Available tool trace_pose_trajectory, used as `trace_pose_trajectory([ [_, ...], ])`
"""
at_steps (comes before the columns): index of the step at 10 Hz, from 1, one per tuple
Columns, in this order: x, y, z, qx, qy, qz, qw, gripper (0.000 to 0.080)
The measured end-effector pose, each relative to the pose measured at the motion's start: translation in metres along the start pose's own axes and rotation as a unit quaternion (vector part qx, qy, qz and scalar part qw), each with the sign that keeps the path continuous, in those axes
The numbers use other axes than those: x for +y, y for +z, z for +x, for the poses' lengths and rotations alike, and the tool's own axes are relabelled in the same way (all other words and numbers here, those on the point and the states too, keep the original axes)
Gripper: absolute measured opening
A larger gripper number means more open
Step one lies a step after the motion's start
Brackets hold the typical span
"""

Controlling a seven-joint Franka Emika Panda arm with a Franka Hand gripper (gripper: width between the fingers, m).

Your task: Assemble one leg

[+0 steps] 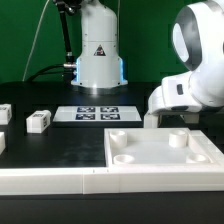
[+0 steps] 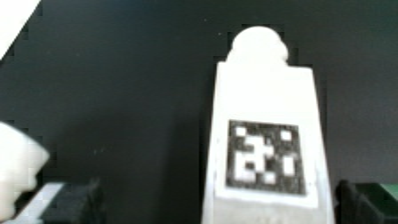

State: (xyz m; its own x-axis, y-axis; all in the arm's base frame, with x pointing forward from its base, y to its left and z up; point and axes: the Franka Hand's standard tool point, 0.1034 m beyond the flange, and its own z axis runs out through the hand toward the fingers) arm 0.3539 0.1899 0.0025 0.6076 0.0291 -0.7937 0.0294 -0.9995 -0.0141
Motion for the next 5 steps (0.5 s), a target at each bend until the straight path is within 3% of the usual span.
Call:
trace_pose_trajectory([
  [4,-0.0025,0.0033,-0.0029,-0.002,-0.003,-0.003,1.0,0.0648],
  [5,-0.0026,0.003,-0.0027,-0.002,-0.004,-0.003,1.0,0.0529],
])
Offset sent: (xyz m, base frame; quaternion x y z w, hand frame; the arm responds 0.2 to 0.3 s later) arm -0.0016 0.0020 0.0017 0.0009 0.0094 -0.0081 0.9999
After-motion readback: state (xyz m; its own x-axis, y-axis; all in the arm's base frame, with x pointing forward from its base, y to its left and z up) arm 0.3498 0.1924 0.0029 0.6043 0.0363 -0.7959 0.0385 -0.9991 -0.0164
